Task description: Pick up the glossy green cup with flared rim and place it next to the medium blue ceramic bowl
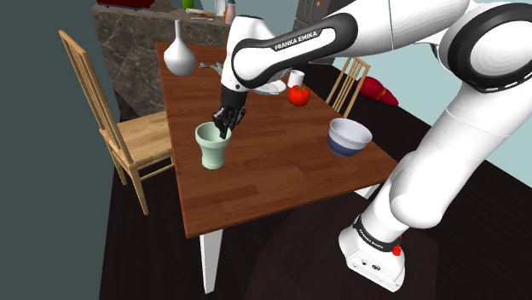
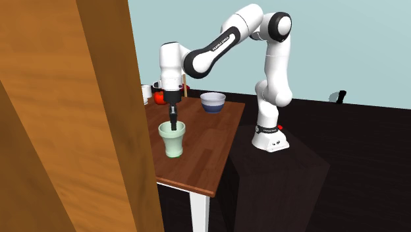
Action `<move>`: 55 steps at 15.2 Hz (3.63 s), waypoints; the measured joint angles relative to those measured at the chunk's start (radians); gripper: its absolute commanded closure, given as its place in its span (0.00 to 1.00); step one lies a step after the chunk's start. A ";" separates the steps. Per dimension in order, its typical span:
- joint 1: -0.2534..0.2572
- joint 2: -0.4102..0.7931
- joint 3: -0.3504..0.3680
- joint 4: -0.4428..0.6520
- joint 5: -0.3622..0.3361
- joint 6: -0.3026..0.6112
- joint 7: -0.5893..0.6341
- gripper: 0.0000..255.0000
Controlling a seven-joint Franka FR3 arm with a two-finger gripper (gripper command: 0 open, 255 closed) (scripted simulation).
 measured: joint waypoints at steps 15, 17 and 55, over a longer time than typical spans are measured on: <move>-0.005 -0.070 -0.005 0.127 -0.002 -0.195 0.015 1.00; -0.005 -0.074 -0.006 0.145 -0.002 -0.218 0.016 1.00; -0.221 -0.138 -0.285 0.326 -0.021 -0.523 -0.438 1.00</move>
